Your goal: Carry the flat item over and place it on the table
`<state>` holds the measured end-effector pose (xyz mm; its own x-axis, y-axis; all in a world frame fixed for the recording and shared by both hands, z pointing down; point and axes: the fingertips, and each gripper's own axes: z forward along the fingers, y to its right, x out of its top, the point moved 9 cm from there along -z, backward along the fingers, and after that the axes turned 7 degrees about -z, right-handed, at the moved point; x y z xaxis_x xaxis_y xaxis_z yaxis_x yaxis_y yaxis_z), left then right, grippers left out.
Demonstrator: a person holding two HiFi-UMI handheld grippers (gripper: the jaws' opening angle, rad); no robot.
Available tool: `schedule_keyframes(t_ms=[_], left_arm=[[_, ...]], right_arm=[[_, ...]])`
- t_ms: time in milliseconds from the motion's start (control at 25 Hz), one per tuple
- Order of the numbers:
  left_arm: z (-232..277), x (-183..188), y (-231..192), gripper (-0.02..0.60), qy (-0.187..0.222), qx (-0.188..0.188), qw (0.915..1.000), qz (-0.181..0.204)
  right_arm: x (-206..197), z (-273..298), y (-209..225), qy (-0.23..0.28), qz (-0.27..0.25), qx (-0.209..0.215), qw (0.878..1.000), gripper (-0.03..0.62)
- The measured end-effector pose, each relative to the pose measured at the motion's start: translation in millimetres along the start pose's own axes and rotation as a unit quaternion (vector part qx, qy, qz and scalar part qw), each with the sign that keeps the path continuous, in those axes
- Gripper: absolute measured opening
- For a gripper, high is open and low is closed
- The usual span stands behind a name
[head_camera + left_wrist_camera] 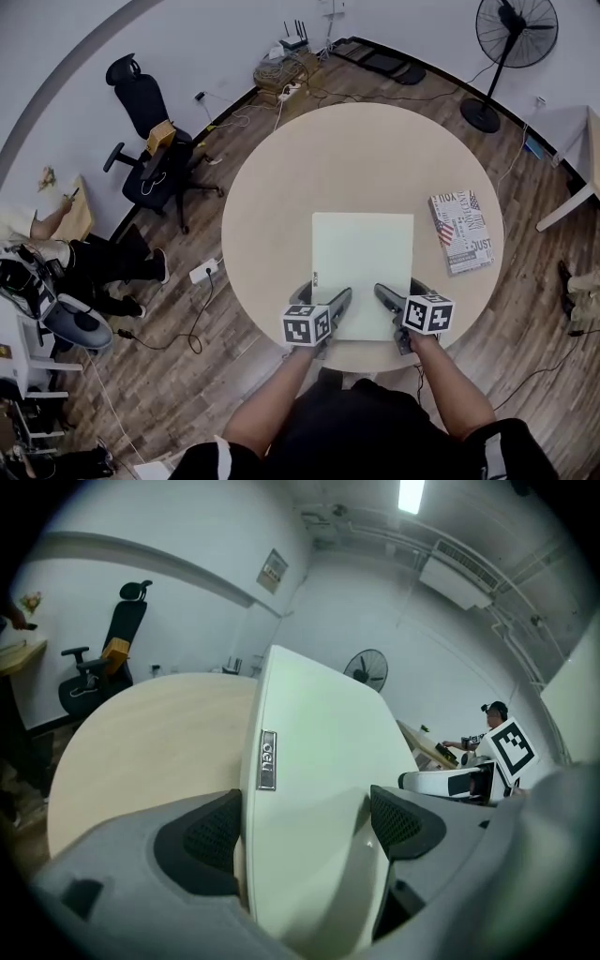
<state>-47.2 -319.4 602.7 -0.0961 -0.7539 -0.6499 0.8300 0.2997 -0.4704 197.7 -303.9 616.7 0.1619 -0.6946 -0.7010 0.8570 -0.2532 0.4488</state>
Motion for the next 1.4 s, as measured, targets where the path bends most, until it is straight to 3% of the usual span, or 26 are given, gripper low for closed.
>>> schedule_keyframes(t_ms=[360, 800, 1120, 1400], left_arm=[[24.3, -20.6, -23.5, 0.408, -0.044, 0.013, 0.9968, -0.066], [40.6, -27.4, -32.2, 0.408, -0.085, 0.041, 0.9932, -0.067], [43.2, -27.9, -34.8, 0.408, -0.081, 0.033, 0.9935, -0.072], [13.5, -15.9, -33.6, 0.411, -0.030, 0.011, 0.9995, 0.008]], right_arm=[[-17.1, 28.2, 12.0, -0.051, 0.014, -0.031, 0.998, 0.388], [-29.1, 43.5, 18.4, -0.086, 0.034, -0.061, 0.994, 0.388], [-30.7, 44.0, 21.0, -0.072, 0.031, -0.065, 0.995, 0.390], [-7.0, 18.5, 6.3, 0.012, -0.007, -0.050, 0.999, 0.405]])
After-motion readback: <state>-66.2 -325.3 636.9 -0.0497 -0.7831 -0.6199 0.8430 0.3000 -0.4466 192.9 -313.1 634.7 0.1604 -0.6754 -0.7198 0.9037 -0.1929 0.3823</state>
